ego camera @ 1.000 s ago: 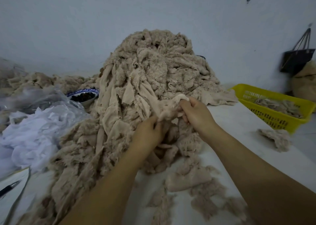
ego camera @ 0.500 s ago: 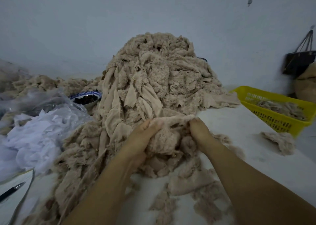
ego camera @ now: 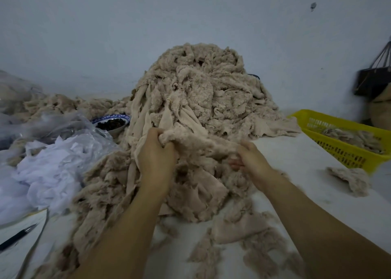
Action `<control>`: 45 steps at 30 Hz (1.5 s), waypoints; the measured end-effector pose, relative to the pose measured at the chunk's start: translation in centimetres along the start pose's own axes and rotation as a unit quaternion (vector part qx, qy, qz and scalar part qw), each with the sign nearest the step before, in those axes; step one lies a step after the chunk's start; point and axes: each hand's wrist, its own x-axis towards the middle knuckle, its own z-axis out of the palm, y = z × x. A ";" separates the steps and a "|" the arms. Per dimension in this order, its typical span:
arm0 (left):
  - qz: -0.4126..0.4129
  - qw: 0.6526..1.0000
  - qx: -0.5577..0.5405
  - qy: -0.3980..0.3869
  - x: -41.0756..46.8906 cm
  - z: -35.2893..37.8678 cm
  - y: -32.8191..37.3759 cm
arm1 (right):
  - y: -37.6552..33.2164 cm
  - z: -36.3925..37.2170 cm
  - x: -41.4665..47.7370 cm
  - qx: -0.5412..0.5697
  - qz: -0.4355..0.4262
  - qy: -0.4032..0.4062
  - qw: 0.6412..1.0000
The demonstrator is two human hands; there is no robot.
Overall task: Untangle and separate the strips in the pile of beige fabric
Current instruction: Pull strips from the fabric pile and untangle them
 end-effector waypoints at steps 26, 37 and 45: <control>0.454 0.828 0.157 -0.289 -7.7 3.7 -2.4 | -5.1 -1.2 -1.9 0.396 0.063 -0.069 0.913; 0.043 0.966 -0.180 -0.182 -3.6 2.7 0.2 | -4.5 -0.9 -1.7 0.424 0.012 -0.106 0.899; -0.075 0.911 -0.189 -0.360 -1.4 3.5 3.0 | -3.8 -0.6 -1.9 0.239 -0.006 -0.036 0.970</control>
